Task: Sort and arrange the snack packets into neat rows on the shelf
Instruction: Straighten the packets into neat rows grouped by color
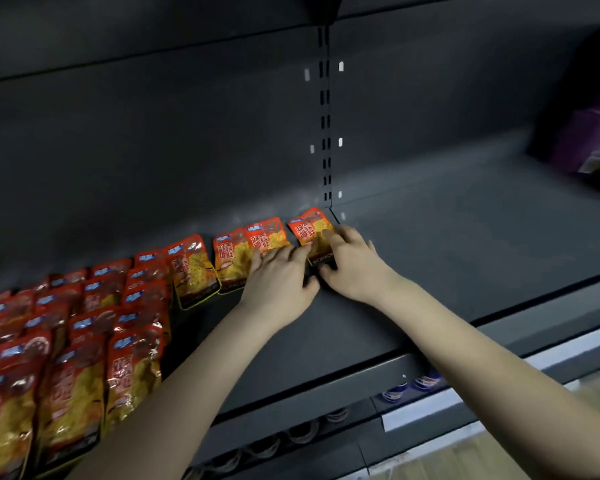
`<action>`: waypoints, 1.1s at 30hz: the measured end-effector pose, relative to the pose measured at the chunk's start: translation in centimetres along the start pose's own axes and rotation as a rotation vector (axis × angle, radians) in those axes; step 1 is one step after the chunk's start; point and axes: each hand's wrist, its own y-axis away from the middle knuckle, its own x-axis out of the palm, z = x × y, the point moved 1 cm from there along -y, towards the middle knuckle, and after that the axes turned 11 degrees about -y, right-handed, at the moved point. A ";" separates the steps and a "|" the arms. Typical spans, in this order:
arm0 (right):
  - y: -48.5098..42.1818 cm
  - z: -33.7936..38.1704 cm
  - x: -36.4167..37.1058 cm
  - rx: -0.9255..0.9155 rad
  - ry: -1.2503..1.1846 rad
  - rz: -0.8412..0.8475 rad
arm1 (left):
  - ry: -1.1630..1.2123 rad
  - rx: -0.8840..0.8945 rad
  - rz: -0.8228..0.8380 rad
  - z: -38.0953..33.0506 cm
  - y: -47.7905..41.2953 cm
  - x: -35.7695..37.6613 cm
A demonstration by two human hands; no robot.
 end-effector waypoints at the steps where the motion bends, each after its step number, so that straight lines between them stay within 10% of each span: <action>1: -0.5 -0.3 -0.1 0.005 0.007 0.010 | 0.002 0.001 0.014 -0.3 -0.7 0.1; 33: -0.3 10.6 2.0 -0.311 -0.060 0.134 | 0.255 -0.348 -0.273 6.7 4.8 -2.9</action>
